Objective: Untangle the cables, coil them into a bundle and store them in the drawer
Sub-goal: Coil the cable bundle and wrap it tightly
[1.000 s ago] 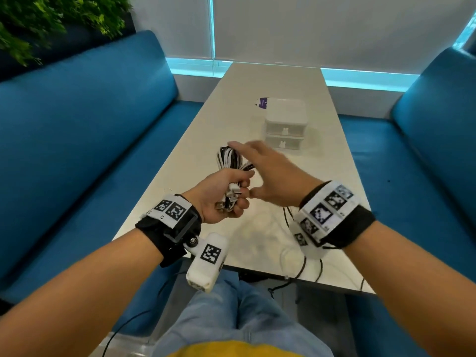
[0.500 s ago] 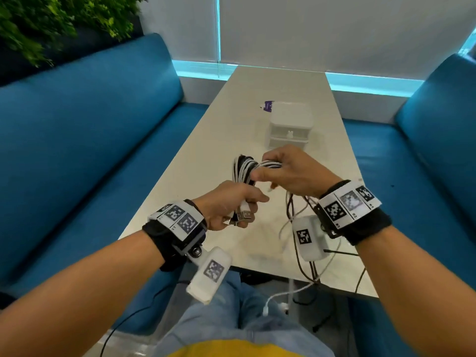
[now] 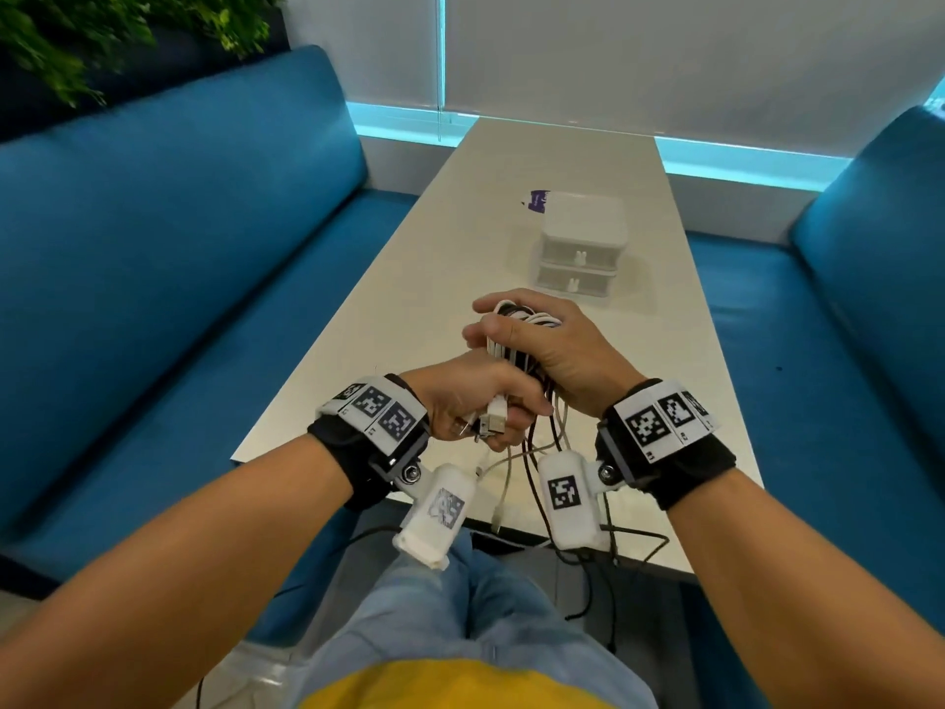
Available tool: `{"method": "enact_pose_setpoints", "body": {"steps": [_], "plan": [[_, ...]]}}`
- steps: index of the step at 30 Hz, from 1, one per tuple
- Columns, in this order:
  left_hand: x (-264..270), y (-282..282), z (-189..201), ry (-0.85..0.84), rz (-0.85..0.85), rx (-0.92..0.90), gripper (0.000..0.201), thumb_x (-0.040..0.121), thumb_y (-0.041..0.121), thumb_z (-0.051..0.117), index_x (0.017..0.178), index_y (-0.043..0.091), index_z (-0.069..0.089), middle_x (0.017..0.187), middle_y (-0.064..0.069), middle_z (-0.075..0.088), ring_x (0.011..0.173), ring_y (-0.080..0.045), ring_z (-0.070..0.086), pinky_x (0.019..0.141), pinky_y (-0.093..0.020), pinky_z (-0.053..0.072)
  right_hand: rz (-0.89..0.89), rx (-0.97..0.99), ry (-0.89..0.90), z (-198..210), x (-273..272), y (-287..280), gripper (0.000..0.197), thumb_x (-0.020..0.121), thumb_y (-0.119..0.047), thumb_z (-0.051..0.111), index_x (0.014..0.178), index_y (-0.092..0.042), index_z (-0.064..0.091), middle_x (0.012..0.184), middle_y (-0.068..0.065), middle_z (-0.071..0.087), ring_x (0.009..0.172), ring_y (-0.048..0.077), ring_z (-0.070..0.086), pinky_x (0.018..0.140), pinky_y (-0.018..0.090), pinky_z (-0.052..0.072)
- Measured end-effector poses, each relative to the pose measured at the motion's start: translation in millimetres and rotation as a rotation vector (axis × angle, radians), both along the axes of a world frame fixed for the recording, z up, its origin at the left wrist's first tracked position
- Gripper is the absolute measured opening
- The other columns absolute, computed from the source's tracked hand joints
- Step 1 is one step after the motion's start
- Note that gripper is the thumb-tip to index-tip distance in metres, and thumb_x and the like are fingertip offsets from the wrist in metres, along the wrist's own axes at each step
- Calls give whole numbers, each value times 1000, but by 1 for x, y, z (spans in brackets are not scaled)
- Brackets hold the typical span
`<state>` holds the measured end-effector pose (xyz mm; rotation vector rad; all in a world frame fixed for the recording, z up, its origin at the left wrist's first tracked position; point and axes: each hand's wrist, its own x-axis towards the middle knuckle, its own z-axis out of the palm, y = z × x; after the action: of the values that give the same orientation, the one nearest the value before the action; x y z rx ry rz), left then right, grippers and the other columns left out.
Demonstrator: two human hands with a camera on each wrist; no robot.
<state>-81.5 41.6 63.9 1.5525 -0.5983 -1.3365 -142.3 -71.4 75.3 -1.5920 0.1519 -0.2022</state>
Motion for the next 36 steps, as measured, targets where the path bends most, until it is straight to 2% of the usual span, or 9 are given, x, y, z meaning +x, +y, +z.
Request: {"method": "enact_pose_setpoints", "body": {"steps": [4, 6, 10, 15, 18, 20, 23, 29, 36], "plan": [[2, -4, 4, -79, -47, 22, 46, 86, -4, 55, 47, 18, 47, 46, -1, 36, 42, -15, 35, 47, -27, 25, 63, -10, 31, -1, -1, -4, 40, 78, -16, 78, 116, -20, 66, 112, 18, 68, 106, 33, 66, 94, 42, 54], [3, -5, 3, -127, -29, 44, 46, 86, -4, 57, 45, 18, 51, 46, 0, 40, 41, -14, 38, 48, -27, 29, 38, -47, 25, -1, 0, -3, 30, 77, -13, 79, 106, -16, 68, 104, 16, 70, 93, 28, 67, 87, 39, 55], [1, -8, 3, -283, 47, 63, 12, 75, 5, 64, 70, 9, 54, 53, -5, 48, 48, -18, 41, 52, -28, 29, -88, -152, -57, -6, 1, 4, 15, 80, -9, 75, 80, -13, 61, 82, 12, 63, 84, 22, 67, 76, 39, 53], [0, -9, 1, -490, 91, -3, 15, 84, -2, 50, 96, -6, 58, 66, -13, 56, 51, -16, 50, 41, -17, 35, -247, -242, -171, -18, 1, 7, 16, 82, -6, 69, 76, -15, 57, 76, 4, 61, 83, 18, 69, 72, 37, 54], [12, -2, -10, -466, 60, 83, 49, 69, 25, 75, 110, 3, 60, 84, -5, 62, 69, -12, 54, 63, -25, 44, -306, -330, -168, -20, 2, 3, 13, 83, -8, 67, 78, -9, 55, 72, 4, 56, 69, 25, 61, 65, 37, 52], [21, 6, -15, -492, 108, 94, 77, 62, 38, 86, 127, 14, 52, 113, 2, 60, 98, -10, 56, 83, -28, 42, -346, -254, -153, -20, 1, -7, 13, 84, -7, 66, 79, -6, 54, 71, 10, 57, 72, 37, 63, 66, 43, 53], [24, 8, -9, -582, 194, -109, 90, 64, 32, 88, 140, 23, 40, 134, 7, 50, 126, -6, 44, 102, -28, 37, -310, -204, -137, -18, -1, -12, 12, 86, -6, 66, 78, -7, 56, 67, 7, 56, 63, 23, 58, 62, 34, 50], [12, -5, 11, -423, 17, -364, 45, 73, -19, 64, 102, 14, 56, 85, 0, 64, 81, -11, 64, 69, -26, 54, -212, -168, -188, -11, 1, 1, 11, 86, -12, 66, 81, -7, 58, 71, 6, 57, 67, 16, 55, 66, 30, 50], [4, -17, 10, -403, 77, -327, 31, 82, -12, 59, 104, 9, 57, 81, -5, 63, 68, -6, 64, 59, -18, 50, -326, -233, -187, -5, 7, -1, 16, 82, -20, 70, 78, -10, 59, 74, 4, 57, 70, 14, 56, 72, 34, 49]]}}
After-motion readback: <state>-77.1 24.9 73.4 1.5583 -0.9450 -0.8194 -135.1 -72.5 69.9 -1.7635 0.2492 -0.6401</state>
